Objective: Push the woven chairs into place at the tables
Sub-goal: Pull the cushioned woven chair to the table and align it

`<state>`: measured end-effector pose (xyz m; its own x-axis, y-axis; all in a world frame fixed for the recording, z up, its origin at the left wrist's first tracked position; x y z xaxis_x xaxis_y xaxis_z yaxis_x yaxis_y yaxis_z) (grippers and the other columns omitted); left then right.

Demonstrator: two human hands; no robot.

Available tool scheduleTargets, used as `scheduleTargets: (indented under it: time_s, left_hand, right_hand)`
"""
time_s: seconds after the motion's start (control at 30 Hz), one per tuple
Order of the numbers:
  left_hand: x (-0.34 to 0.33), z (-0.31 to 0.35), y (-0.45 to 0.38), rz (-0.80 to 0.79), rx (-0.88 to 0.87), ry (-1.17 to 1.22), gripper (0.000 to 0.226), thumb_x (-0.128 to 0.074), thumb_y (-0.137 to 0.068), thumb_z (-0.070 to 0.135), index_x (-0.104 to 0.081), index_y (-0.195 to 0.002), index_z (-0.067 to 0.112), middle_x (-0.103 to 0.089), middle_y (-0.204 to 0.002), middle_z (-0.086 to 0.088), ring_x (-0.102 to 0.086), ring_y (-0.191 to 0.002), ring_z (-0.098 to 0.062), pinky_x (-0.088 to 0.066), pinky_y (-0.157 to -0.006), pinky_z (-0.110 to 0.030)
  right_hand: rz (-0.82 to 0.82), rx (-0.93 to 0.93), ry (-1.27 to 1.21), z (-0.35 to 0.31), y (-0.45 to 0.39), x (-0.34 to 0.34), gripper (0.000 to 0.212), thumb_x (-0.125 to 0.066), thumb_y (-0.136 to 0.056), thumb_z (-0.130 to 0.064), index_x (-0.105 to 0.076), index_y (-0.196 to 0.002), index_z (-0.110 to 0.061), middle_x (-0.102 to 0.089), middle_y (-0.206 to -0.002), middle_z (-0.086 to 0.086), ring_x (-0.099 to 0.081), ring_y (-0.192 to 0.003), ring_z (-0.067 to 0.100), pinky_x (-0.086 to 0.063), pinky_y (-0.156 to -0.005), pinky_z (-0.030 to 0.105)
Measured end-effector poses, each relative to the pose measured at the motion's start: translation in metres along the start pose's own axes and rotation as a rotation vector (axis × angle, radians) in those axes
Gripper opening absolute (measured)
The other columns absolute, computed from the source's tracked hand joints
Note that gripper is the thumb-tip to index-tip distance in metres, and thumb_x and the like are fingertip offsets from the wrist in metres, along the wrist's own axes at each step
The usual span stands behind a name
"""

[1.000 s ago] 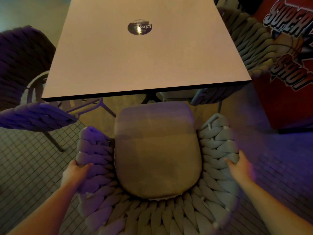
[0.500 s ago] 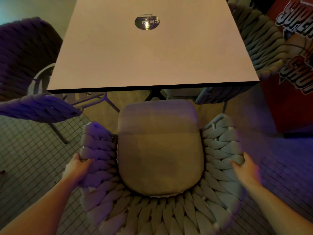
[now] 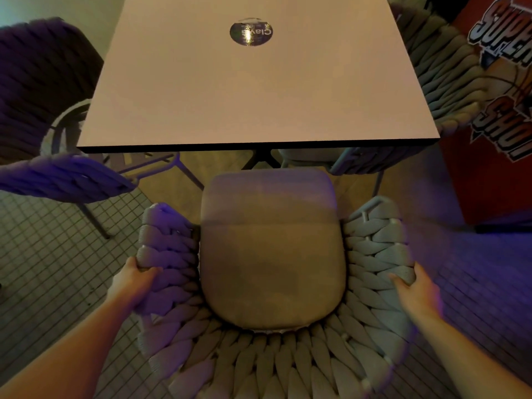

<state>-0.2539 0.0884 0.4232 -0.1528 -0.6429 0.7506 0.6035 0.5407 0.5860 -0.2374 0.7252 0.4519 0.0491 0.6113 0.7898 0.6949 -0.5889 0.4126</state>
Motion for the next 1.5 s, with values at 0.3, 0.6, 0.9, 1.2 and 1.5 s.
scheduleTargets:
  time_s: [0.3, 0.6, 0.9, 1.2, 1.5]
  left_hand:
    - [0.001, 0.001, 0.006, -0.012, -0.006, 0.031, 0.047, -0.065, -0.074, 0.044, -0.052, -0.113, 0.022, -0.066, -0.104, -0.015, -0.061, -0.089, -0.036, -0.053, -0.081, -0.044]
    - [-0.002, -0.008, 0.007, -0.008, 0.006, -0.006, 0.041, -0.065, -0.078, 0.046, -0.051, -0.102, 0.015, -0.062, -0.099, -0.015, -0.060, -0.091, -0.038, -0.052, -0.085, -0.047]
    - [-0.005, -0.012, 0.004, 0.001, -0.004, 0.018, 0.044, -0.066, -0.078, 0.047, -0.050, -0.102, 0.014, -0.062, -0.099, -0.015, -0.057, -0.085, -0.032, -0.048, -0.076, -0.040]
    - [0.008, -0.012, 0.044, 0.010, -0.051, 0.188, 0.067, -0.062, -0.082, 0.049, -0.046, -0.137, 0.014, -0.063, -0.126, -0.013, -0.060, -0.111, -0.033, -0.049, -0.092, -0.044]
    - [0.058, -0.056, 0.088, 0.060, -0.036, 0.441, 0.052, -0.059, -0.089, 0.042, -0.053, -0.134, 0.016, -0.061, -0.124, -0.007, -0.057, -0.091, -0.013, -0.043, -0.068, -0.022]
  right_hand:
    - [-0.053, -0.017, 0.004, 0.002, -0.004, -0.005, 0.065, -0.066, -0.086, -0.025, -0.038, -0.139, -0.001, -0.049, -0.139, 0.025, -0.047, -0.127, 0.042, -0.039, -0.102, 0.049]
    - [-0.052, -0.003, -0.021, 0.000, -0.003, -0.007, 0.063, -0.065, -0.086, -0.020, -0.038, -0.139, 0.000, -0.049, -0.139, 0.024, -0.046, -0.127, 0.041, -0.038, -0.104, 0.049]
    - [-0.038, -0.028, -0.011, 0.002, -0.003, -0.008, 0.057, -0.064, -0.087, -0.020, -0.041, -0.135, -0.001, -0.053, -0.133, 0.025, -0.051, -0.120, 0.042, -0.041, -0.095, 0.046]
    - [0.129, 0.259, -0.238, -0.069, 0.043, -0.011, 0.052, -0.060, -0.089, -0.022, -0.043, -0.136, -0.005, -0.049, -0.138, 0.020, -0.046, -0.127, 0.033, -0.036, -0.103, 0.040]
    - [-0.429, 0.140, -0.268, -0.118, 0.168, -0.128, 0.049, -0.051, -0.093, -0.040, -0.044, -0.138, -0.020, -0.058, -0.124, 0.003, -0.053, -0.101, 0.010, -0.039, -0.083, 0.024]
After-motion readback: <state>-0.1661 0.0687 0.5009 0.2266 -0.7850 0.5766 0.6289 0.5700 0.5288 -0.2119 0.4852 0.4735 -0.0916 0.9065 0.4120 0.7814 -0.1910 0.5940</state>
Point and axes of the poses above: each hand's wrist, its own y-axis away from the middle knuckle, its own x-axis out of the back of the hand, z = x × y, the point moved 10 cm from there along -y, towards the middle knuckle
